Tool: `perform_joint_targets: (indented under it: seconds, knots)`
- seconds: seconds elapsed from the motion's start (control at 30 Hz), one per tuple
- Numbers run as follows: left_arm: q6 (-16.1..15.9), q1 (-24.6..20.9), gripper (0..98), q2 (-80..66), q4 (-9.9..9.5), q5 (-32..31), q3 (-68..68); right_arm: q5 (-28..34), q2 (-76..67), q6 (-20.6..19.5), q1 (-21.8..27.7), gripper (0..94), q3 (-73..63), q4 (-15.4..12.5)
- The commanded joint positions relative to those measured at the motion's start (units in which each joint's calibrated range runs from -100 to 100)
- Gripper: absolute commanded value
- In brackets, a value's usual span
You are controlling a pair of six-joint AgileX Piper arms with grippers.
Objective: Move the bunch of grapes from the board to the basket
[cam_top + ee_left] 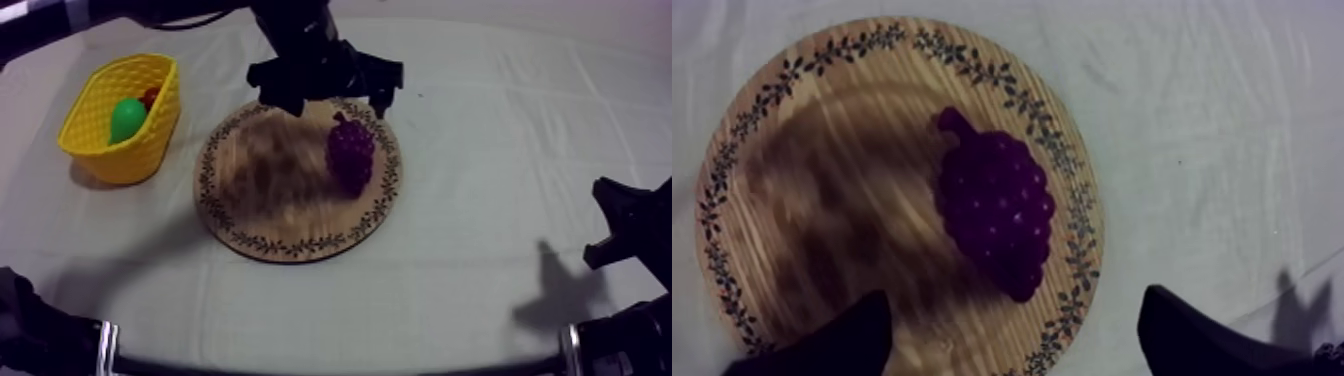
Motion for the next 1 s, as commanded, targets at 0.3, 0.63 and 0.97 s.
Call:
perform_joint_targets:
  seconds: [0.3,0.63,0.97]
  knots:
    - [2.8,-0.2,95.8,8.8,0.34,0.9,-4.6,0.0,0.0,0.0,0.0,0.4,0.0,0.0]
    - [5.2,-0.7,95.3,17.9,0.13,3.9,-11.5,0.0,0.0,0.0,0.0,0.4,0.0,0.0]
    - [4.5,-1.2,87.1,24.3,0.41,7.4,-17.8,0.0,0.0,0.0,0.0,0.4,0.0,0.0]
